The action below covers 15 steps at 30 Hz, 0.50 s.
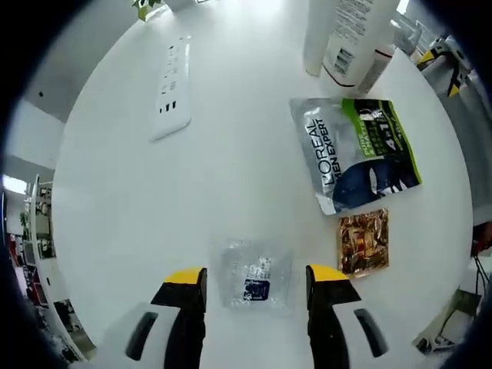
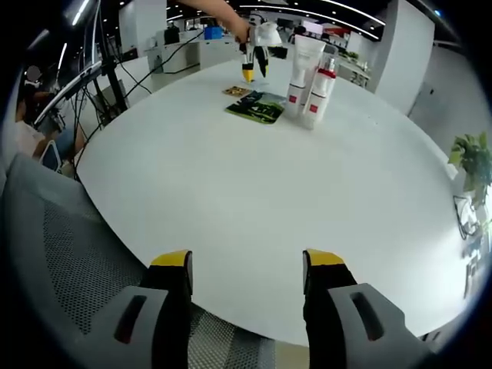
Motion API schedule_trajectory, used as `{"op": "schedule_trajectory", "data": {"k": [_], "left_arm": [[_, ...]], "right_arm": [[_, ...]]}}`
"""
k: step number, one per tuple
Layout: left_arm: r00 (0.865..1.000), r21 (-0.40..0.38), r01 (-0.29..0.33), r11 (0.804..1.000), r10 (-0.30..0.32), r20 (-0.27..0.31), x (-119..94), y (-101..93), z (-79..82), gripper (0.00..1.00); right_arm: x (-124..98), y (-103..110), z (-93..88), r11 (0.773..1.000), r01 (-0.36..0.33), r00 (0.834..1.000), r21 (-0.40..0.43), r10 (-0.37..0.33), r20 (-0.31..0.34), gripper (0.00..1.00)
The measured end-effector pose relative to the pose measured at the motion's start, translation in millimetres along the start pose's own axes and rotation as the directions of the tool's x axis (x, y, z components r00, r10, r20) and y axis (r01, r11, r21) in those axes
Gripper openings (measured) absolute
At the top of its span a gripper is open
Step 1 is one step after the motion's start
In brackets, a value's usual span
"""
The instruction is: Arrange the skincare products in the storage area until every visible bottle or jar stands upright without overlapping.
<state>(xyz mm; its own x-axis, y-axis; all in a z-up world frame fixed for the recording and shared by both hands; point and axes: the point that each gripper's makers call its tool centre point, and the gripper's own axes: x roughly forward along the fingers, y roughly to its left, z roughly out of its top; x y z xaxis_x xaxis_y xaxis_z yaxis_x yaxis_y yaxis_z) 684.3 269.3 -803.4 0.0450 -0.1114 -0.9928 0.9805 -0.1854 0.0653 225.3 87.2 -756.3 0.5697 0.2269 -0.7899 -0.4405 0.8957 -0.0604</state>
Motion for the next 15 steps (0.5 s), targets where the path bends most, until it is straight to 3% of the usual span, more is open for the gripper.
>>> {"op": "schedule_trajectory", "data": {"k": [6, 8, 9, 10, 15], "left_arm": [[1.000, 0.034, 0.029, 0.999, -0.029, -0.002, 3.7, 12.6, -0.9, 0.60], [0.994, 0.066, 0.110, 0.992, -0.111, 0.005, 5.7, 0.9, -0.5, 0.53], [0.996, 0.095, 0.082, 0.992, -0.085, 0.019, 6.1, 6.5, 0.7, 0.53], [0.997, 0.076, 0.079, 0.994, -0.079, 0.009, 6.1, 7.2, -2.4, 0.52], [0.996, 0.124, 0.082, 0.989, -0.084, 0.011, 6.6, 9.0, -5.7, 0.49]], "right_arm": [[0.5, 0.1, -1.0, 1.000, -0.003, 1.000, 0.000, 0.003, -0.006, 0.55], [0.7, 0.3, -1.4, 1.000, -0.004, 1.000, -0.002, 0.004, -0.009, 0.55], [0.8, 0.6, -1.3, 1.000, -0.005, 1.000, -0.002, 0.005, -0.009, 0.55], [0.8, 0.6, -1.5, 1.000, -0.005, 1.000, -0.003, 0.005, -0.010, 0.55], [-0.8, 0.1, 0.3, 1.000, -0.003, 1.000, -0.011, 0.003, 0.000, 0.52]]}}
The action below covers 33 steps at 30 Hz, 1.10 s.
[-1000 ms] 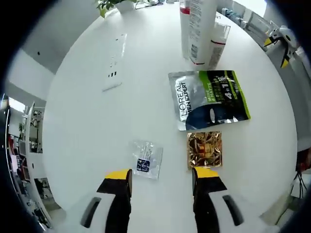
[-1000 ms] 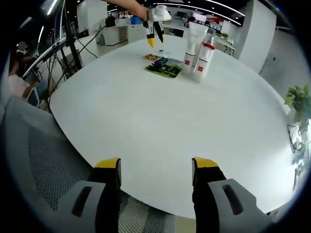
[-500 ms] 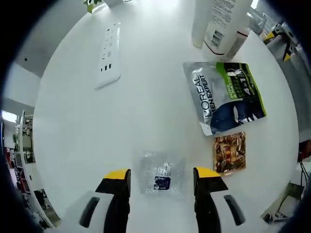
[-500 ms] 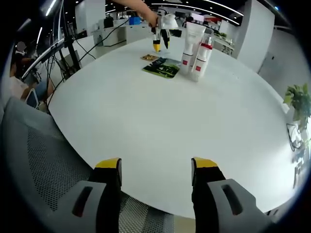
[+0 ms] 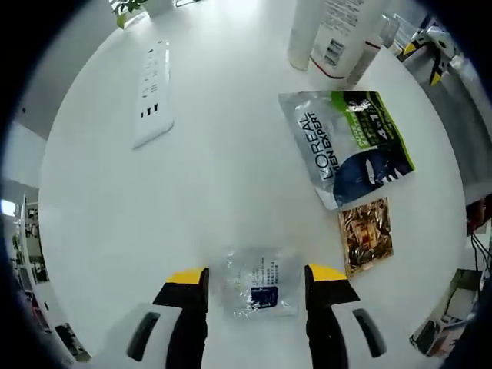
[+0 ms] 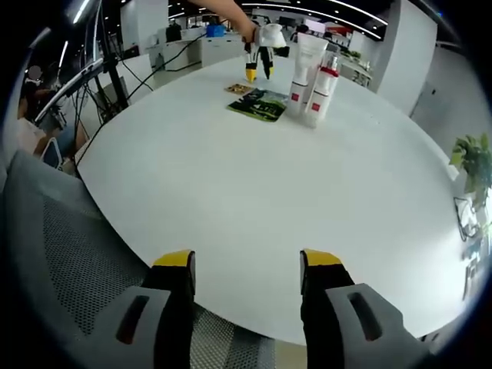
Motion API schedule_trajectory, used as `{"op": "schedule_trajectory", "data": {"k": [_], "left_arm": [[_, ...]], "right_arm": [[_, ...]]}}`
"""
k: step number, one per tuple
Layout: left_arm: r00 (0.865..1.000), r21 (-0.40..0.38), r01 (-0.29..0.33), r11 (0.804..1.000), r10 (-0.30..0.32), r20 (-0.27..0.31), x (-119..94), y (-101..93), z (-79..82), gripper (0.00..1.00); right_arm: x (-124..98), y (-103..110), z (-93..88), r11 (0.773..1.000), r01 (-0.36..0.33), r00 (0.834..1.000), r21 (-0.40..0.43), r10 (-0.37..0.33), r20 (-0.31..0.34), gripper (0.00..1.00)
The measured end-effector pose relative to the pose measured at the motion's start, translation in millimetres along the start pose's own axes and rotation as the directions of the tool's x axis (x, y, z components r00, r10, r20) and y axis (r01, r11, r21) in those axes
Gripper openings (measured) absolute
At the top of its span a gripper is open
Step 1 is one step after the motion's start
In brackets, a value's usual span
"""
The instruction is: Arrange the skincare products in the storage area until every visible bottle or jar stands upright without overlapping.
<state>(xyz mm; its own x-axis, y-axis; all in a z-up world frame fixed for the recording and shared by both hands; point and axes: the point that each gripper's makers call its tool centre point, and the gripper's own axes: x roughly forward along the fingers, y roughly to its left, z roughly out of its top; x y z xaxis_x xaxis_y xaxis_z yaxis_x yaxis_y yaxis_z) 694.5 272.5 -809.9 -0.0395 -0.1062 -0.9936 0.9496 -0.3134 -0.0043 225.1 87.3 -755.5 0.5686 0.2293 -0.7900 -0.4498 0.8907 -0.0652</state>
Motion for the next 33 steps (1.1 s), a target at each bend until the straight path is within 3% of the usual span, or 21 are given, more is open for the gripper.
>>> {"op": "schedule_trajectory", "data": {"k": [4, 6, 7, 12, 15, 19, 28, 33], "left_arm": [[1.000, -0.018, 0.002, 1.000, -0.002, -0.001, 0.1, -1.2, -1.0, 0.41], [1.000, -0.027, -0.005, 1.000, 0.005, 0.001, 0.1, -1.4, -1.6, 0.41], [1.000, -0.070, -0.010, 0.997, 0.010, -0.001, -0.1, -2.3, -3.2, 0.41], [0.999, -0.087, -0.041, 0.995, 0.040, -0.010, -0.5, -1.8, -3.2, 0.40], [0.997, -0.054, -0.052, 0.997, 0.049, -0.064, -3.8, -5.2, -11.8, 0.40], [0.996, -0.118, -0.078, 0.990, 0.073, -0.042, -19.5, -9.3, -9.3, 0.40], [0.995, -0.107, -0.095, 0.990, 0.090, -0.053, -53.9, -38.5, -6.4, 0.40], [0.992, -0.105, -0.118, 0.987, 0.111, -0.066, -77.0, -44.2, -4.4, 0.40]], "right_arm": [[0.1, -0.6, -0.4, 1.000, 0.001, 1.000, -0.002, -0.001, -0.003, 0.52], [0.1, -0.9, 0.1, 1.000, 0.002, 1.000, -0.001, -0.002, -0.001, 0.52], [0.0, -1.0, 0.0, 1.000, 0.003, 1.000, -0.003, -0.003, -0.002, 0.52], [0.2, -1.9, 0.5, 1.000, 0.005, 1.000, -0.001, -0.005, 0.000, 0.52], [0.3, -2.1, 0.7, 1.000, 0.005, 1.000, -0.001, -0.005, 0.000, 0.52], [0.0, -2.1, 2.2, 1.000, 0.006, 1.000, -0.003, -0.006, 0.008, 0.52], [-1.6, -1.3, 7.4, 1.000, 0.005, 0.999, -0.011, -0.005, 0.034, 0.52], [-2.9, -1.4, 9.2, 1.000, 0.009, 0.999, -0.015, -0.009, 0.045, 0.54]]}}
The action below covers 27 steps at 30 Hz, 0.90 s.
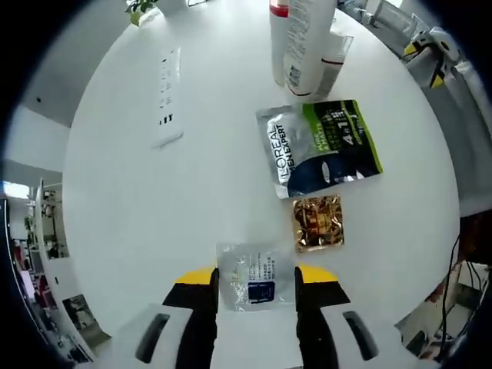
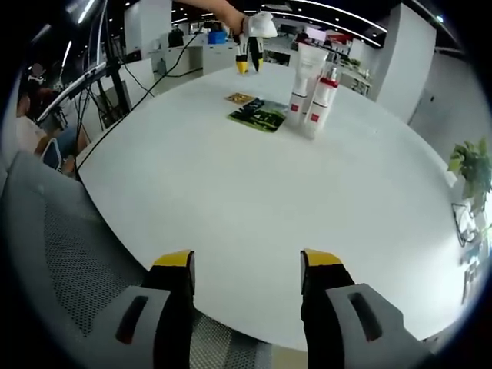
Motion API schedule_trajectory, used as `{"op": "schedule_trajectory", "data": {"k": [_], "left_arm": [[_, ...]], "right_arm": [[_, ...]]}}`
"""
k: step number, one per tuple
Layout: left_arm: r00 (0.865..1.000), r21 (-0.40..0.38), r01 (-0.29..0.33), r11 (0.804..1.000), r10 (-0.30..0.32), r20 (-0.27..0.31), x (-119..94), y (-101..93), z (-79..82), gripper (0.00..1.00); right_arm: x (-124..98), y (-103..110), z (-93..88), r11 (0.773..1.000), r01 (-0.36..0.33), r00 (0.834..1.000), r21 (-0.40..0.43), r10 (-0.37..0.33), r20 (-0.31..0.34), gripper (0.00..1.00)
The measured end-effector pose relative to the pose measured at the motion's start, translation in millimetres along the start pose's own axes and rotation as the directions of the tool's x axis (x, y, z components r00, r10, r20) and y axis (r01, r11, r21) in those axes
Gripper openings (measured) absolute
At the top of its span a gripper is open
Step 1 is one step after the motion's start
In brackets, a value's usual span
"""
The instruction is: Arrange the skincare products in the storage area until every visible bottle or jar stands upright without overlapping.
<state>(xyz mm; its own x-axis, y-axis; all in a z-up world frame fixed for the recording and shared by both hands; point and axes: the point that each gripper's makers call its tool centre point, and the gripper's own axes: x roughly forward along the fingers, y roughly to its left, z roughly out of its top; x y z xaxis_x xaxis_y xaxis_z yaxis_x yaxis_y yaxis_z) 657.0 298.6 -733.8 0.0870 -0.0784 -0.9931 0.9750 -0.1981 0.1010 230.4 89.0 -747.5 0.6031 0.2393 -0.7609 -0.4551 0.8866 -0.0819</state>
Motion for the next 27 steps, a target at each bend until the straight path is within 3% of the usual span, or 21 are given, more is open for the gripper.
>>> {"op": "schedule_trajectory", "data": {"k": [7, 15, 19, 20, 24, 27], "left_arm": [[0.999, -0.033, -0.041, 0.999, 0.042, 0.014, -37.0, -8.3, 9.9, 0.40], [0.997, -0.059, -0.062, 0.996, 0.065, 0.040, -73.9, -60.4, 31.4, 0.40], [0.989, -0.165, -0.042, 0.985, 0.065, 0.136, -85.7, -107.0, 52.9, 0.40], [0.987, -0.181, -0.013, 0.983, 0.041, 0.154, -84.9, -128.6, 59.2, 0.40], [0.989, -0.135, 0.012, 0.991, 0.009, 0.150, -79.7, -191.3, 62.2, 0.40], [0.975, -0.239, 0.065, 0.969, -0.010, 0.223, -77.9, -241.5, 71.2, 0.40]], "right_arm": [[-1.9, -0.7, 3.6, 1.000, 0.006, 1.000, -0.002, -0.006, 0.017, 0.55], [-1.6, 1.1, 5.1, 1.000, 0.000, 1.000, -0.009, 0.001, 0.025, 0.56], [-1.7, 1.9, 5.7, 1.000, -0.003, 1.000, -0.017, 0.003, 0.030, 0.56], [-1.7, 2.1, 5.7, 1.000, -0.004, 1.000, -0.017, 0.004, 0.030, 0.56], [-0.9, 4.3, 4.5, 1.000, -0.011, 1.000, -0.022, 0.012, 0.021, 0.56], [-0.6, 5.2, 4.2, 0.999, -0.013, 1.000, -0.029, 0.013, 0.018, 0.56]]}}
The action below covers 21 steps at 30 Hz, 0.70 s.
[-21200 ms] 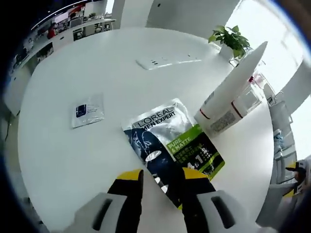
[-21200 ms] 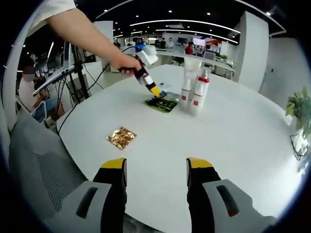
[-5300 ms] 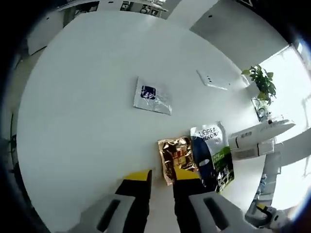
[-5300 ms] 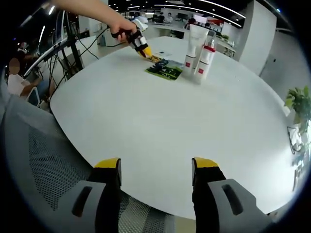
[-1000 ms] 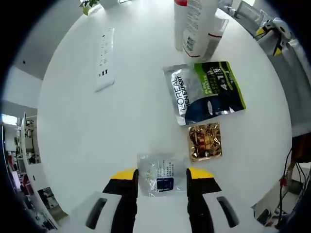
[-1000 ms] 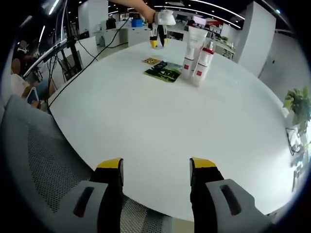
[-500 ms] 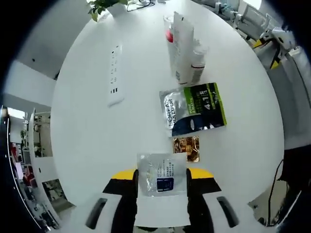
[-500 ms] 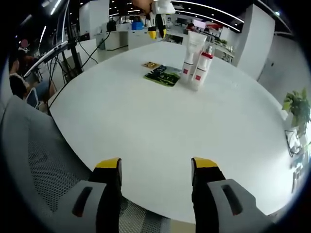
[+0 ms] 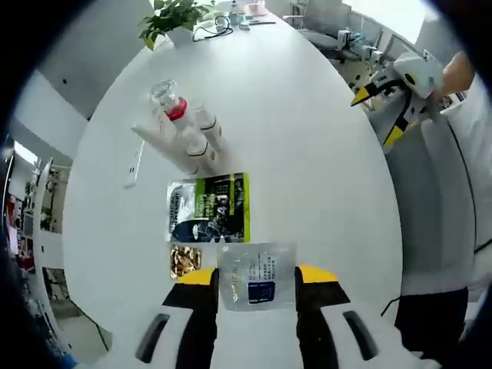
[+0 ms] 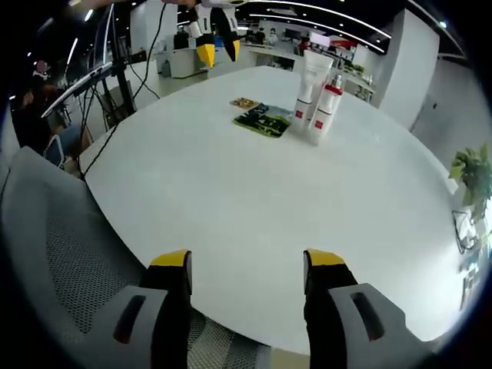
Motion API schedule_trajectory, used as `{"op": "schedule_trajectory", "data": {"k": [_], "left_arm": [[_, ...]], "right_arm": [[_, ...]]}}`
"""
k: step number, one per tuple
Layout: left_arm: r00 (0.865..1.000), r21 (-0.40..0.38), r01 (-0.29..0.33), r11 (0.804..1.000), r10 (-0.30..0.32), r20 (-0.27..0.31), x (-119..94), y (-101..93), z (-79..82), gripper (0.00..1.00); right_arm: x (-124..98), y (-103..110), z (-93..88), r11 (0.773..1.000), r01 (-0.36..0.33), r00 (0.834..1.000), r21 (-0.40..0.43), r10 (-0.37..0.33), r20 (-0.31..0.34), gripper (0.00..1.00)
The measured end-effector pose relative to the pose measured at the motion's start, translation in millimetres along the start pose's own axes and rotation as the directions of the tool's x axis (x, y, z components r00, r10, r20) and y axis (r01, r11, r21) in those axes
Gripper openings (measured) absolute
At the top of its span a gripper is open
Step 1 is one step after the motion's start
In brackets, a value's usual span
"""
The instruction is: Arrange the skincare products in the storage area until every visible bottle or jar stands upright without overlapping.
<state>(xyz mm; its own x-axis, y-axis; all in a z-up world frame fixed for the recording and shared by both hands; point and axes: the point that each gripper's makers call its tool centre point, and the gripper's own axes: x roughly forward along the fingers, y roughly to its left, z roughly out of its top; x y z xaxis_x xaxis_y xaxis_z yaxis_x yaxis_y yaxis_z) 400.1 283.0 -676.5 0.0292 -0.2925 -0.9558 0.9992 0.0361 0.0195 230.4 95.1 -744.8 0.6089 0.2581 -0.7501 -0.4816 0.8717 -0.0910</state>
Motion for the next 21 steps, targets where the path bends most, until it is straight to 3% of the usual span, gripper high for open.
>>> {"op": "schedule_trajectory", "data": {"k": [5, 7, 9, 12, 14, 19, 21], "left_arm": [[0.994, -0.143, 0.042, 0.989, -0.027, 0.102, 0.1, -74.2, -4.5, 0.40], [0.995, -0.142, 0.043, 0.989, -0.030, 0.093, 2.9, -92.3, -9.7, 0.40], [0.996, -0.135, 0.045, 0.990, -0.033, 0.083, 3.5, -104.2, -13.2, 0.40], [0.993, -0.197, 0.031, 0.980, -0.008, 0.115, -1.3, -118.9, -8.7, 0.40], [0.982, -0.255, 0.074, 0.964, -0.026, 0.187, -4.2, -134.8, 2.0, 0.40], [0.969, -0.326, 0.103, 0.940, -0.020, 0.248, -8.8, -158.6, 6.9, 0.40], [0.954, -0.359, 0.123, 0.925, -0.010, 0.300, -10.8, -166.0, 13.2, 0.40]], "right_arm": [[0.3, -0.5, -2.3, 1.000, 0.004, 1.000, -0.002, -0.004, -0.014, 0.56], [-0.2, 0.1, -1.4, 1.000, 0.004, 1.000, -0.006, -0.004, -0.009, 0.57], [-0.6, 3.9, 0.1, 1.000, -0.008, 1.000, -0.007, 0.007, -0.007, 0.57], [-0.3, 7.4, -0.5, 0.999, -0.015, 1.000, -0.028, 0.015, -0.012, 0.57], [0.3, 7.1, -2.6, 1.000, -0.023, 0.999, -0.014, 0.023, -0.025, 0.57], [-1.9, 15.9, 0.4, 0.998, -0.068, 0.998, -0.016, 0.068, -0.012, 0.57], [-3.5, 17.0, 5.4, 0.997, -0.081, 0.997, 0.006, 0.081, 0.016, 0.57]]}}
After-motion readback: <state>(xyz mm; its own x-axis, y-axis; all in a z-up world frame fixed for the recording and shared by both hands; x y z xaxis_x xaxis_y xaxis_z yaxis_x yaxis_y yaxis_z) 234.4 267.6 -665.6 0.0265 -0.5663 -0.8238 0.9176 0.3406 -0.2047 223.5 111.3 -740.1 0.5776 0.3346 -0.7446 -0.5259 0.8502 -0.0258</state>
